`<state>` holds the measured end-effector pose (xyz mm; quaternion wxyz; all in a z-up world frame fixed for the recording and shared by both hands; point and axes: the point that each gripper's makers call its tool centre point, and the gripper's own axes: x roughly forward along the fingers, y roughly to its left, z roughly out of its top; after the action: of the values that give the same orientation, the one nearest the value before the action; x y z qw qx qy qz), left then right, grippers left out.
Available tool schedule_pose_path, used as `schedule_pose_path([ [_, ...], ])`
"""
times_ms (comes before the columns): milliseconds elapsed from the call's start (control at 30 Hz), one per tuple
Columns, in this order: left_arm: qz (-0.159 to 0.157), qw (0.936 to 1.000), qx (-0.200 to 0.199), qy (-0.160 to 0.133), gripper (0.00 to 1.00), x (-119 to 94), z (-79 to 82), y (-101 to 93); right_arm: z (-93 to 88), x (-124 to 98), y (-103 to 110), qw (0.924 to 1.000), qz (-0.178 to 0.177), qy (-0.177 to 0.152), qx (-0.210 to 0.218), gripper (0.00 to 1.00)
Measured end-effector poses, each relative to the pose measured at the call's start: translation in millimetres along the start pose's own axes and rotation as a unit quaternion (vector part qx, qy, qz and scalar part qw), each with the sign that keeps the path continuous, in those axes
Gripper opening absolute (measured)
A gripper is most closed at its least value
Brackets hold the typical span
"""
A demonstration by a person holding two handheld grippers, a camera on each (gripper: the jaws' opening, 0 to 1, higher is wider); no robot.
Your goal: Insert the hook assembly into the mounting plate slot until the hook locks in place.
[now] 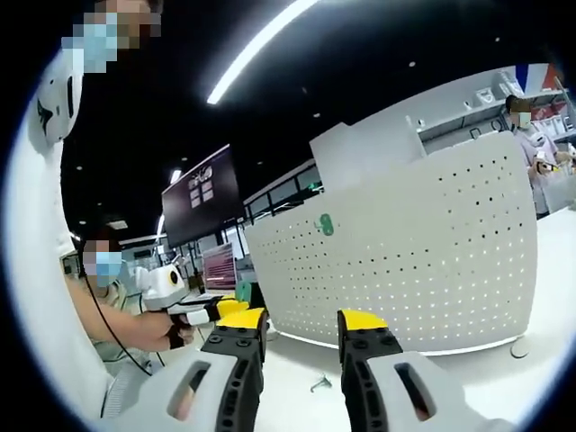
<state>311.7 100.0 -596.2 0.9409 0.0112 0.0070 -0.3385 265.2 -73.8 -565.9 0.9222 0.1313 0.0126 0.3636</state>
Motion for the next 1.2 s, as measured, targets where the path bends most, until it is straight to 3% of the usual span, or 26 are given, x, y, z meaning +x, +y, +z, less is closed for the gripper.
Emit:
schedule_pose_path([
  [533,-0.006,1.0000,-0.002,0.003,0.02,2.5,0.0,-5.3,0.2,6.5,3.2,0.9999,0.013,-0.003,0.005,0.29],
  [1200,-0.019,0.9997,-0.006,-0.016,0.02,5.8,15.5,-14.8,-3.3,26.4,22.1,0.9992,0.037,0.008,0.009,0.27],
])
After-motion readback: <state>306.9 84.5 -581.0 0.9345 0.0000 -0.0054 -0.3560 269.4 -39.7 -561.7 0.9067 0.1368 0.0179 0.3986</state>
